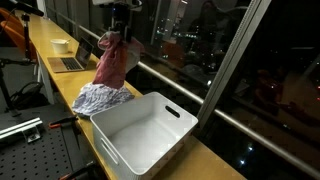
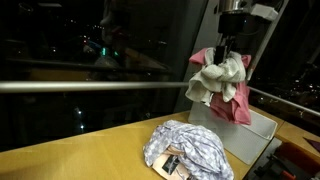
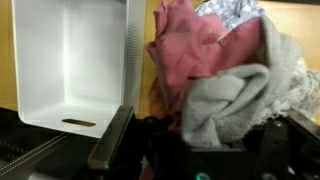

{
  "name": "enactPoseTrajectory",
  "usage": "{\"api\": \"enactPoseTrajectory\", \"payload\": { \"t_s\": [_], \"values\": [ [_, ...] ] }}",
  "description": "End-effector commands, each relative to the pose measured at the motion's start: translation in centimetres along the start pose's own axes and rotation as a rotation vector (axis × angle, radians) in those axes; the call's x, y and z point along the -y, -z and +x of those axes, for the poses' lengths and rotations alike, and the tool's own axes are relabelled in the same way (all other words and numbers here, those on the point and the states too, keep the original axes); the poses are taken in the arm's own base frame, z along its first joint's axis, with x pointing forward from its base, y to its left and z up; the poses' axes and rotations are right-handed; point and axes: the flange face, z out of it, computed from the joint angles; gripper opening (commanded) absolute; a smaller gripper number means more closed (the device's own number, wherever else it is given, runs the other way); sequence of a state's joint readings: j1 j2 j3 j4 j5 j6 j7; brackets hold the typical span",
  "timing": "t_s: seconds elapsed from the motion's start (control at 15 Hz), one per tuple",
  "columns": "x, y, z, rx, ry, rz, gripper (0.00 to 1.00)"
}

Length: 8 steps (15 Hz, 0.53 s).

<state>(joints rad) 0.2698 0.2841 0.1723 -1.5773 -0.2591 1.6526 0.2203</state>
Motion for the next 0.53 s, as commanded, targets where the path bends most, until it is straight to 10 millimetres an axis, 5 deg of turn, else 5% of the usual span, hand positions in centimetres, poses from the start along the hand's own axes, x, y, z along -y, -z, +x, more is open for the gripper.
{"api": "enactPoseTrajectory", "payload": {
  "t_s": [0.0, 0.47],
  "values": [
    [1.2, -2.1, 0.8, 0.018, 0.024, 0.083, 0.0],
    [2.9, -6.4, 1.3, 0.06, 0.036, 0.17, 0.0]
  ]
}}
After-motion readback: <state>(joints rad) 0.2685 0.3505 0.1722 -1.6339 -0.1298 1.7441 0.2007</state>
